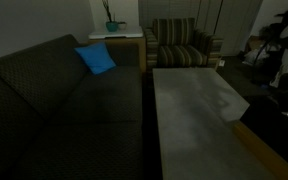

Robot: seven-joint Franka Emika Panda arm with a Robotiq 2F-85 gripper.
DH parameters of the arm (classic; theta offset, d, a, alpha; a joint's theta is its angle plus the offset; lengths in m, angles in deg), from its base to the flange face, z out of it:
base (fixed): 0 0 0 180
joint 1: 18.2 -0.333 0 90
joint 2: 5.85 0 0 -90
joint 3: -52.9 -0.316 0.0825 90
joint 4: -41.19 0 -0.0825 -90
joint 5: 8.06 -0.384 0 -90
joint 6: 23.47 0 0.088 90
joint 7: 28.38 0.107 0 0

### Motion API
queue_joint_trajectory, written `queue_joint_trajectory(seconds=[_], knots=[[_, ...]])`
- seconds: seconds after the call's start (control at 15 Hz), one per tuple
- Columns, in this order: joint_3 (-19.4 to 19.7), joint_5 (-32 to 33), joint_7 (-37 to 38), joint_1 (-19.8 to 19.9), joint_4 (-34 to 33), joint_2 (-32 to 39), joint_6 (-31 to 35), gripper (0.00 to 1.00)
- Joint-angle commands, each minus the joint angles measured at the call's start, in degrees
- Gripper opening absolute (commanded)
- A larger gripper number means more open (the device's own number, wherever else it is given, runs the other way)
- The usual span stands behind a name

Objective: Open the first page of the book

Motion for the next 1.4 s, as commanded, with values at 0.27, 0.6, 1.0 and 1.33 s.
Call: queue_joint_trajectory(seconds=[0.27,0.6,1.0,1.33], knots=[[1.2,-0.9,1.2,-7.5,0.7,0.6,-0.7,0.0],[2.3,0.3,2.9,-13.0,1.9,0.7,3.9,0.0],[5.7,3.7,6.6,-17.5,7.1,0.8,16.8,0.0],[6.7,7.5,10.3,-18.7,7.2,1.3,19.6,0.0]])
